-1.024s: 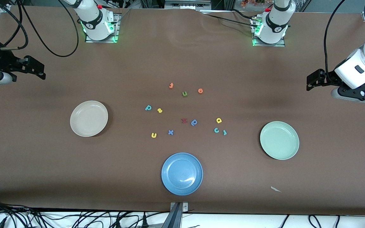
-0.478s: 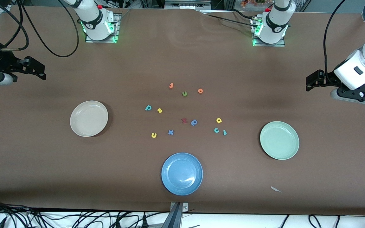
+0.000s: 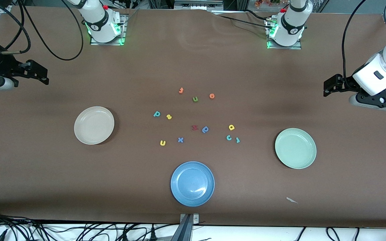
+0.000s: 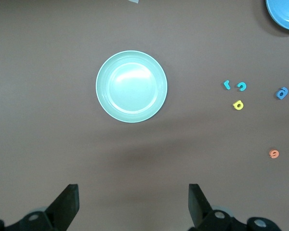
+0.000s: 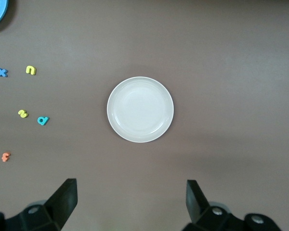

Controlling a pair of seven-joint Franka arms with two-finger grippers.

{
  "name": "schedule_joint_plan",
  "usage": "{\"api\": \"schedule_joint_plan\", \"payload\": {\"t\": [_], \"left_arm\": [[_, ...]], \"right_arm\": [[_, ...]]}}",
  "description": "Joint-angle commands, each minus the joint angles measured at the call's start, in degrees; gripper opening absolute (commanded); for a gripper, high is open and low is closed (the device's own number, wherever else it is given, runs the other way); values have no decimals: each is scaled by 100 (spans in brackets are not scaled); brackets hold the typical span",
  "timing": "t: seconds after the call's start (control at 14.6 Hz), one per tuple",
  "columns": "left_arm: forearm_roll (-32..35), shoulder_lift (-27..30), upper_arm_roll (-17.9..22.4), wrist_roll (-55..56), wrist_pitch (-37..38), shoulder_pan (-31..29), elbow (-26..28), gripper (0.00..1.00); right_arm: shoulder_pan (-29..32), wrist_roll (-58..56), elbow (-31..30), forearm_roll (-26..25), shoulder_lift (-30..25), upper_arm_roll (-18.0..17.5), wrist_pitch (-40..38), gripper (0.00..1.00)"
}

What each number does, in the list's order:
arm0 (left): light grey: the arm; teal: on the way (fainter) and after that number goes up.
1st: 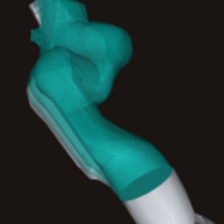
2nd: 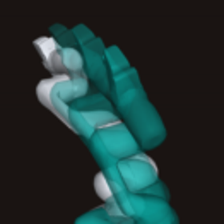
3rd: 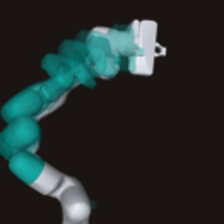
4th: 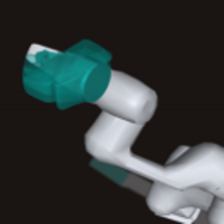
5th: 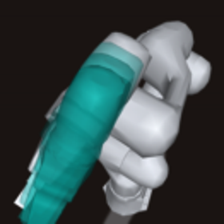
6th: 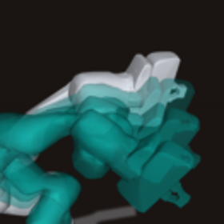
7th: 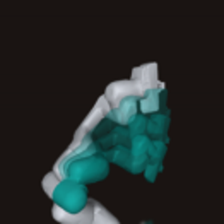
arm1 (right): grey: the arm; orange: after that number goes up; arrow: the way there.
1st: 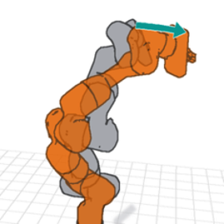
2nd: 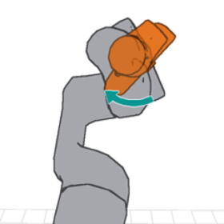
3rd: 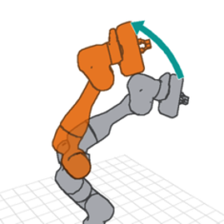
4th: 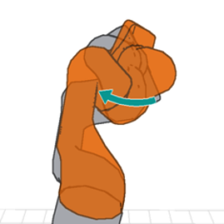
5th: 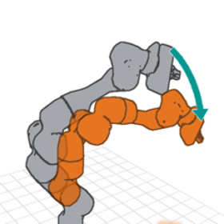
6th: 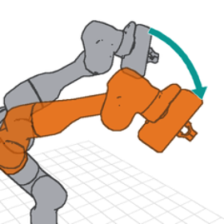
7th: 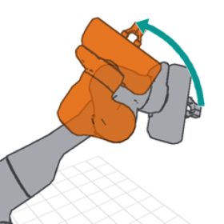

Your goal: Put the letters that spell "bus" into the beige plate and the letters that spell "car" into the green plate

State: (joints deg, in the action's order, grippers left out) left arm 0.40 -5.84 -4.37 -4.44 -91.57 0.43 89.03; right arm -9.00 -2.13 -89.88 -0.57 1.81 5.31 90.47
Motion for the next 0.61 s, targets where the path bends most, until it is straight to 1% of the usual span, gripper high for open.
{"api": "schedule_joint_plan", "payload": {"t": [0.0, 0.55], "left_arm": [[154, -4, -20, -109, 52, -26, -18, 100], [119, -4, -11, -127, 69, -70, -9, 100]], "right_arm": [[3, -59, -48, 119, -40, 14, 49, 100], [3, -59, -48, 119, -32, 14, 67, 100]]}}
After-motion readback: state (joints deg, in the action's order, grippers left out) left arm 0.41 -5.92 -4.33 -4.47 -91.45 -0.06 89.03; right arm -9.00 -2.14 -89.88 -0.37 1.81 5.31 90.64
